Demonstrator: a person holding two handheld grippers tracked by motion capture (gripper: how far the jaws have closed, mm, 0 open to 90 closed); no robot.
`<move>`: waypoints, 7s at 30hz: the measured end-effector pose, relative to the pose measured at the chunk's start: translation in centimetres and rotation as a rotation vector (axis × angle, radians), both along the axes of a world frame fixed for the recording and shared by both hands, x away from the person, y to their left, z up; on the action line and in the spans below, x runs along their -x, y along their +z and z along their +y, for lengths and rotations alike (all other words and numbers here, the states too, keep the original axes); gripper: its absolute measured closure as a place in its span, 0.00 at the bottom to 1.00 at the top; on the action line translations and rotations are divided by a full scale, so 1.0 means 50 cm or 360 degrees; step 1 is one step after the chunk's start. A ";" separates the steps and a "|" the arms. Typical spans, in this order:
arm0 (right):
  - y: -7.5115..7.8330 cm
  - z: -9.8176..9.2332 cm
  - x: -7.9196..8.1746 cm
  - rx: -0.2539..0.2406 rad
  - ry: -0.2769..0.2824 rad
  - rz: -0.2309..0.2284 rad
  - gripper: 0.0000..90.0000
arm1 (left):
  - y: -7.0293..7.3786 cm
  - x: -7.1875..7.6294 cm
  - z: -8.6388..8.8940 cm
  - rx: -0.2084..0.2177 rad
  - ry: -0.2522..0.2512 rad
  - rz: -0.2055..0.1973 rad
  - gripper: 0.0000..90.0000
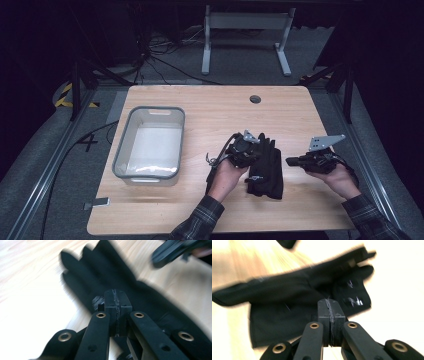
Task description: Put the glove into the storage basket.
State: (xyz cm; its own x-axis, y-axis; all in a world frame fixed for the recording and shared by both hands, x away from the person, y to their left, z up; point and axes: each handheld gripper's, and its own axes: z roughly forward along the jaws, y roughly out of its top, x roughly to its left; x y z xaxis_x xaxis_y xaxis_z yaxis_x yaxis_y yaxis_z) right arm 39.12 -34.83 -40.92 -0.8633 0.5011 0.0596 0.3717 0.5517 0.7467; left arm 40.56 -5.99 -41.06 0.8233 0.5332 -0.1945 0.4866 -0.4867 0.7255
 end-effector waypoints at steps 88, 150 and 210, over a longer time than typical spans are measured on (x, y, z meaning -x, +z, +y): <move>-0.080 0.002 -0.099 0.0165 -0.0078 0.0087 1.00 | -0.068 0.095 0.007 -0.0296 -0.0160 0.0074 0.99; -0.116 -0.097 0.037 0.0130 -0.0374 -0.0074 0.11 | -0.071 -0.020 -0.073 -0.0196 -0.0263 0.0160 0.74; -0.116 -0.096 0.037 0.0130 -0.0372 -0.0073 0.10 | 0.166 -0.033 0.344 -0.0144 0.0421 -0.0042 0.75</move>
